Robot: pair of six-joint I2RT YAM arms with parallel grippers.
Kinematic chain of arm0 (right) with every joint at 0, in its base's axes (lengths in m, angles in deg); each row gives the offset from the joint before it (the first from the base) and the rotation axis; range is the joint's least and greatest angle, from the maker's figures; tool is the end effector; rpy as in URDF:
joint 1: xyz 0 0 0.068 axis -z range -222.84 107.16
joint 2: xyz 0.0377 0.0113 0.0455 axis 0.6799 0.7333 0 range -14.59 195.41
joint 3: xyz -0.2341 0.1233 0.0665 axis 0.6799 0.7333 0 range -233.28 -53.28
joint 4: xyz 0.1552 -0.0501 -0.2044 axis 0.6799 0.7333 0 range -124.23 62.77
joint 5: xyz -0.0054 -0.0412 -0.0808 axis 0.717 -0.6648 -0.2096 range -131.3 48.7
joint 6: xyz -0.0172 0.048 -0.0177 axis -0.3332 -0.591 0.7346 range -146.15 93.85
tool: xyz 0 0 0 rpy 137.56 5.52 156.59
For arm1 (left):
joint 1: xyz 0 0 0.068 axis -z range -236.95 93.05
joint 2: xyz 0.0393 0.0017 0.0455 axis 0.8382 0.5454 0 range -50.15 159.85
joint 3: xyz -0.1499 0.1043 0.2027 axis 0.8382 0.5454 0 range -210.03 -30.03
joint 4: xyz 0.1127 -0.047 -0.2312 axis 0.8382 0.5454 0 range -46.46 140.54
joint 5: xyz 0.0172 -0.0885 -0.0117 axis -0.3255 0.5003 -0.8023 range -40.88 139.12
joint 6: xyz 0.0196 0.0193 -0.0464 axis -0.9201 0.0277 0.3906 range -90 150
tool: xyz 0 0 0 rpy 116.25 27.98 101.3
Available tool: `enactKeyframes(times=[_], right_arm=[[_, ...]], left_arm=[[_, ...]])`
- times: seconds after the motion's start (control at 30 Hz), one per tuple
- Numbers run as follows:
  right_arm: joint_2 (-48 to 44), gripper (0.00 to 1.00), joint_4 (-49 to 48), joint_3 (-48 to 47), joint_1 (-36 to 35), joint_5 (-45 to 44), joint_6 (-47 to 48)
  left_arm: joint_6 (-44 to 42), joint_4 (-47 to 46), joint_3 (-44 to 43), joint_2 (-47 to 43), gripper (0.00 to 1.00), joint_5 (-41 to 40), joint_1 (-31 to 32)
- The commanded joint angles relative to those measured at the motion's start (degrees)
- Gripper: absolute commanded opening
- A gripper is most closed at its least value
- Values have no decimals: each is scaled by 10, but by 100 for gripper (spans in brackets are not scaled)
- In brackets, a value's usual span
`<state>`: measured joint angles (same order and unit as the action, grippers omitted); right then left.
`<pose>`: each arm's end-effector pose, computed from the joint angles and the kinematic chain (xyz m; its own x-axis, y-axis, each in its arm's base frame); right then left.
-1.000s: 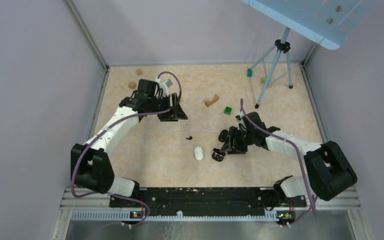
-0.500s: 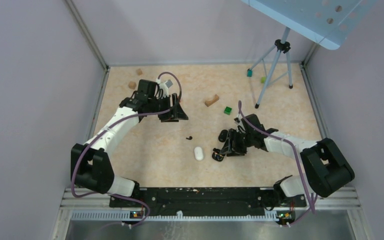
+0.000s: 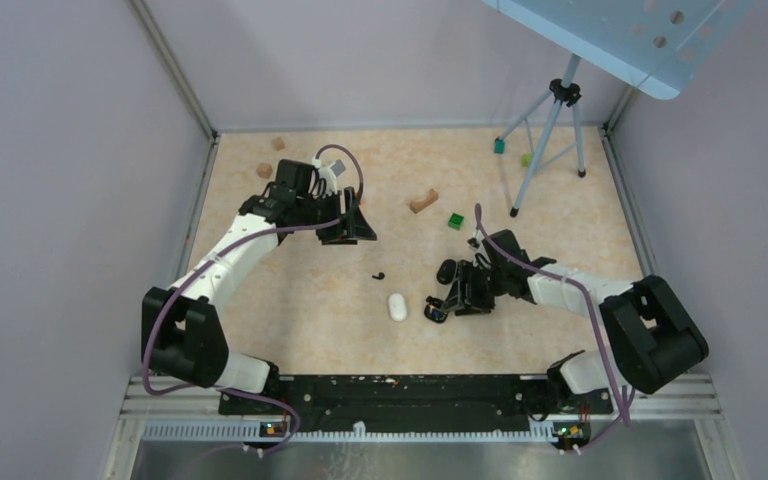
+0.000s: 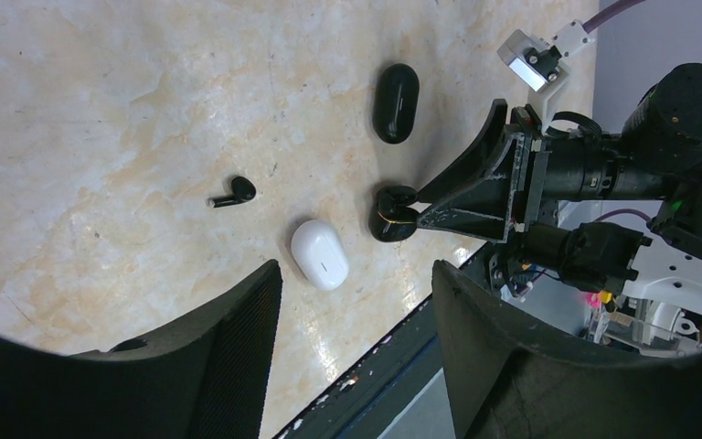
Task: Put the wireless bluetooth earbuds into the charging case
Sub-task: Adjust the charging case at the center of the board.
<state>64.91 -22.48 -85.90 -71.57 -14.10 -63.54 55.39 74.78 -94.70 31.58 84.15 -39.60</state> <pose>0.2009 0.1288 0.1450 -0.9812 0.0781 -0.1766 -0.0508 0.7780 0.6262 0.2827 -0.1096 0.2831 -0.9048 -0.0852 -0.4172 0.2442 0.6988 -0.6723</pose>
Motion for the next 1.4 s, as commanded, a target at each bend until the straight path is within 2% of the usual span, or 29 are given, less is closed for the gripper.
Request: enactKeyframes(times=[0.0,0.23,0.7,0.9,1.1,1.17,1.23,1.37], right_arm=[[12,45,-4,-13,-4,0,13],[6,45,-51,13,-4,30,-17],[-7,44,-113,46,-46,41,-86],[18,45,-176,46,-84,48,-125],[17,46,-251,53,-107,102,-172],[1,46,-214,44,-108,116,-157],[-18,47,-131,21,-106,115,-116],[-76,47,46,-16,-92,43,-34]], left_arm=[[-2,-11,4,-25,67,-4,-2],[-7,61,-7,-8,66,-29,-2],[15,42,28,-25,67,-21,-2],[11,44,24,-22,68,-13,-1],[6,53,17,-25,71,-37,-1],[7,53,17,-25,71,-37,-1],[0,53,17,-21,71,-21,-1],[-11,84,5,-24,71,-49,11]])
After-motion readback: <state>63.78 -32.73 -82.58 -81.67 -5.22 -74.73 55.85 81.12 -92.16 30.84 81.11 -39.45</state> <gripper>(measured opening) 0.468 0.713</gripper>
